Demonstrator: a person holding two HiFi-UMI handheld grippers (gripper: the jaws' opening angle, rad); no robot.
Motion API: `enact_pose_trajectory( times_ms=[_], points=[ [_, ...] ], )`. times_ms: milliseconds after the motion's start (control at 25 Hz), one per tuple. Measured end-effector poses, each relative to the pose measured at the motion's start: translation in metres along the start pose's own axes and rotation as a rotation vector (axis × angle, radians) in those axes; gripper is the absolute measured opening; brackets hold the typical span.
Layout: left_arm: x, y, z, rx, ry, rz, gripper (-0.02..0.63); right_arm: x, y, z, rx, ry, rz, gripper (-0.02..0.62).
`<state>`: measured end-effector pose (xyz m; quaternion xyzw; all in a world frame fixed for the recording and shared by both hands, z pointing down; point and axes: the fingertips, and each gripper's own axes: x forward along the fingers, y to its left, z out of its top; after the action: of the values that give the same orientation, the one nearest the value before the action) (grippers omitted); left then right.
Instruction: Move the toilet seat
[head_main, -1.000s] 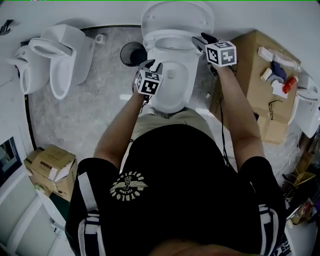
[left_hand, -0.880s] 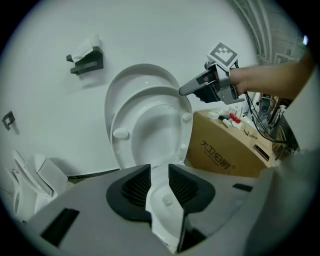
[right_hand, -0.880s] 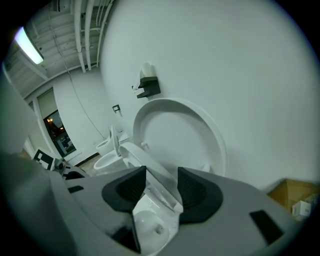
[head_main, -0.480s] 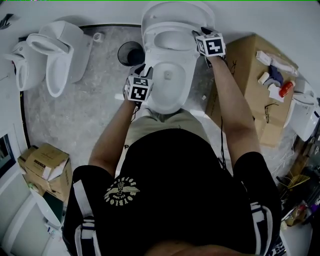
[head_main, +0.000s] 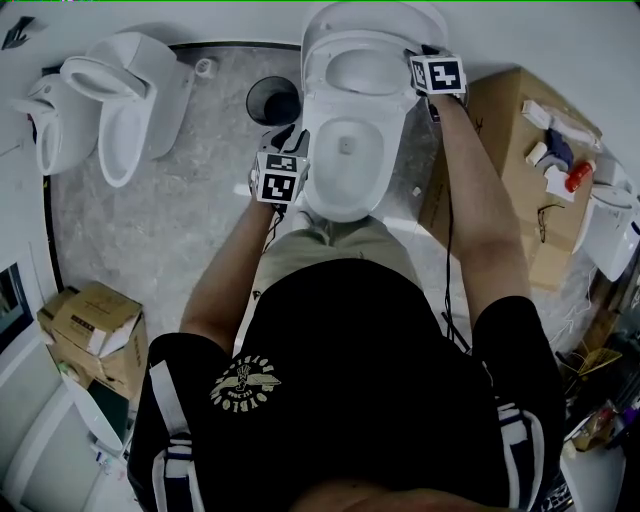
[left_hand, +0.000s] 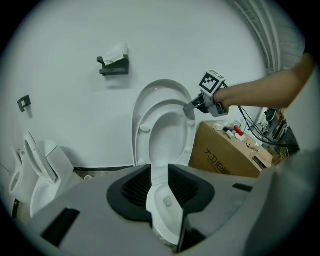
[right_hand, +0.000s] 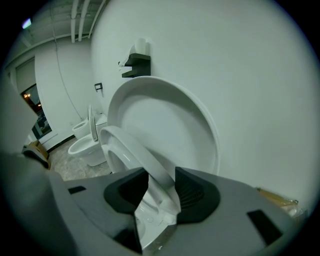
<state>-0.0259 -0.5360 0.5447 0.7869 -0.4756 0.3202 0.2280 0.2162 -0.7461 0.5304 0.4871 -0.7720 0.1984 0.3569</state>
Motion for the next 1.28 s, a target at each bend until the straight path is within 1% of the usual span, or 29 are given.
enact_pose_trajectory(
  times_ms=[160,280,320,440,480,600,720,840,960,1160,1280],
  points=[
    [-0.021,0.007,0.026,-0.004,-0.091,-0.001,0.115,-0.026,0.009,-0.006,0.005,-0.049,-0.006,0.178],
    [-0.044,0.012,0.054,0.003,-0.18,0.0,0.101,-0.061,0.022,-0.002,-0.015,-0.134,-0.013,0.176],
    [-0.052,0.013,0.065,0.005,-0.213,-0.005,0.095,-0.076,0.027,0.0,-0.024,-0.178,-0.02,0.164],
    [-0.083,0.011,0.097,0.015,-0.316,-0.024,0.072,-0.126,0.045,0.007,-0.049,-0.307,-0.049,0.082],
    [-0.095,0.01,0.107,0.024,-0.352,-0.027,0.064,-0.143,0.051,0.009,-0.058,-0.342,-0.063,0.065],
    [-0.13,0.005,0.131,0.056,-0.449,-0.023,0.041,-0.191,0.071,0.013,-0.081,-0.421,-0.098,0.04],
    [-0.165,-0.002,0.149,0.094,-0.521,-0.01,0.029,-0.236,0.09,0.02,-0.103,-0.492,-0.122,0.034],
    [-0.2,-0.011,0.16,0.139,-0.577,-0.007,0.025,-0.277,0.108,0.03,-0.124,-0.557,-0.144,0.031],
    [-0.233,-0.019,0.166,0.175,-0.617,-0.019,0.025,-0.312,0.126,0.032,-0.116,-0.596,-0.153,0.029],
    [-0.277,-0.026,0.166,0.198,-0.653,-0.039,0.025,-0.355,0.156,0.017,-0.089,-0.601,-0.164,0.029],
    [-0.298,-0.028,0.164,0.206,-0.679,-0.035,0.025,-0.377,0.175,0.005,-0.023,-0.597,-0.14,0.029]
  ],
)
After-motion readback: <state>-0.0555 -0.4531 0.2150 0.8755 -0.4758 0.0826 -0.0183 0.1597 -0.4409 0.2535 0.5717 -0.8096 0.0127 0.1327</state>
